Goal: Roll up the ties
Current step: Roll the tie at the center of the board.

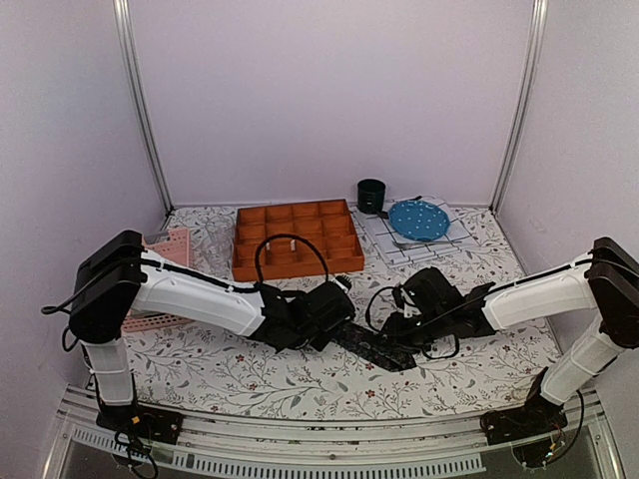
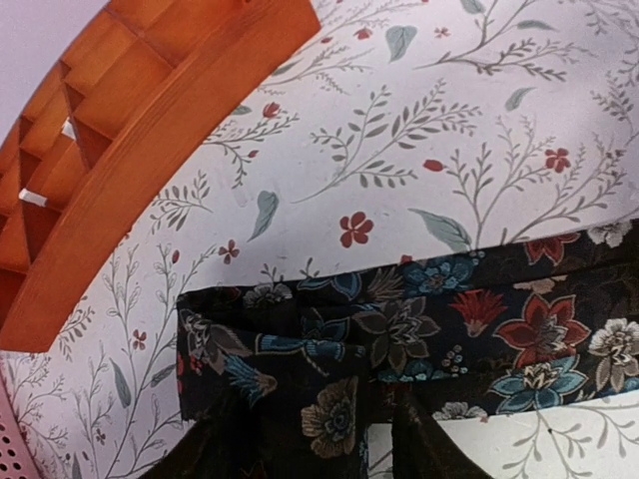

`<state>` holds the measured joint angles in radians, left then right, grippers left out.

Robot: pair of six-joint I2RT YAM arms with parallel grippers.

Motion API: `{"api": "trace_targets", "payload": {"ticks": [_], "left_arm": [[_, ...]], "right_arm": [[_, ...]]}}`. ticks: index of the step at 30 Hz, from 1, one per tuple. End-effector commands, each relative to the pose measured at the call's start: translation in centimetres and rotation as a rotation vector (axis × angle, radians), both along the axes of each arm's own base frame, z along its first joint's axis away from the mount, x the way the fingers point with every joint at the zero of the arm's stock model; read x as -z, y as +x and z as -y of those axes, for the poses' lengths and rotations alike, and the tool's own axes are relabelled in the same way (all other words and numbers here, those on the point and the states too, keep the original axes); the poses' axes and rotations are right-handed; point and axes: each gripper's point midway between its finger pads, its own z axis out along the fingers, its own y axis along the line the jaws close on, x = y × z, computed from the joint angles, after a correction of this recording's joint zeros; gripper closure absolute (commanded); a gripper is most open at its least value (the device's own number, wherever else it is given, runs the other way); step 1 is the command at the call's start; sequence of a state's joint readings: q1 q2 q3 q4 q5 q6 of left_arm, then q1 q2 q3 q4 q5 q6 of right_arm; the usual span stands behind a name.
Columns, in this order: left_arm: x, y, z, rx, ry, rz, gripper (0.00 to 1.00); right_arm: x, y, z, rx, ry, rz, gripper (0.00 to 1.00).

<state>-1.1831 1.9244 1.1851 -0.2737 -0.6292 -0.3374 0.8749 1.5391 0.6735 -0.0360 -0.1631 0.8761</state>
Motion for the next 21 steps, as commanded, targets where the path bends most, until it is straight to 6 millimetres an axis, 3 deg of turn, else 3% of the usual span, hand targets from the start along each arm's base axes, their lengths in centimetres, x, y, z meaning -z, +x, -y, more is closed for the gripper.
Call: {"api": "trace_targets", "payload": {"ticks": [1, 12, 14, 21], "left_arm": [[0.4, -1.2, 2.6, 0.076, -0.058, -0.046, 0.47], [0.1, -2.8, 5.2, 0.161, -0.113, -0.071, 0.37], [1.9, -3.0, 5.2, 0.167, -0.084, -0.089, 0.36], [2.7, -3.6, 6.1, 0.196, -0.114, -0.117, 0.33]], "right_arm": [[-3.1, 0.8, 0.1, 0.024, 0.072, 0.066, 0.69], [-3.8, 1.1, -0.1, 0.025, 0.095, 0.091, 0.67], [-3.9, 1.2, -0.1, 0.031, 0.095, 0.096, 0.66], [-3.9, 1.3, 0.3, 0.047, 0.089, 0.099, 0.66]]}}
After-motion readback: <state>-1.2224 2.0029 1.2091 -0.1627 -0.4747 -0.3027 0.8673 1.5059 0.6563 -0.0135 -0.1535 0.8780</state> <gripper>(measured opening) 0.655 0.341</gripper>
